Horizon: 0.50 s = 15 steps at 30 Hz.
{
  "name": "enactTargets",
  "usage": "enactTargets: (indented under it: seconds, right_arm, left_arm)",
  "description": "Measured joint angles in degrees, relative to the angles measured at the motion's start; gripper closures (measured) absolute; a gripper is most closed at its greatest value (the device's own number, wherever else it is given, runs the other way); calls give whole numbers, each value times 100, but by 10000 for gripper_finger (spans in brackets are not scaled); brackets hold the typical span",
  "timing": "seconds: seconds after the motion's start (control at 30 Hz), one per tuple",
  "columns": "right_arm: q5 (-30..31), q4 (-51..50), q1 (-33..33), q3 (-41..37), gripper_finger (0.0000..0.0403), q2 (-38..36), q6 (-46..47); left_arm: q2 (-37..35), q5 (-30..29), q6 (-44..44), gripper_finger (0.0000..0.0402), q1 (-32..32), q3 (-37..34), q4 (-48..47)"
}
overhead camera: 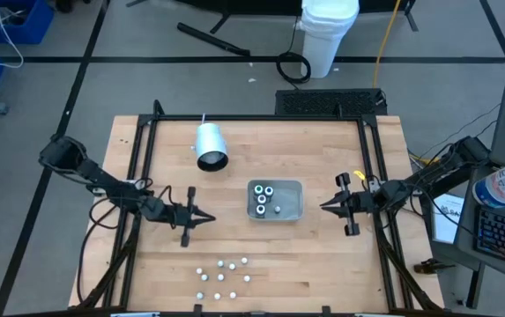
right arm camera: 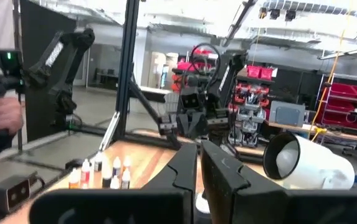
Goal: Pick & Place food coloring
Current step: Put the right small red food coloring bottle into the white bin
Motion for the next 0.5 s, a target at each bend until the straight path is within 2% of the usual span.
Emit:
enactTargets:
  seconds: [0.3,0.5]
  right_arm:
    - [-2,-86,0,0,387,2,488]
    - [-2,-298,0,1,387,9,663]
  left_arm:
    - [2,-647,141,396,2,4,56]
    - [2,-684,139,389,2,21,111]
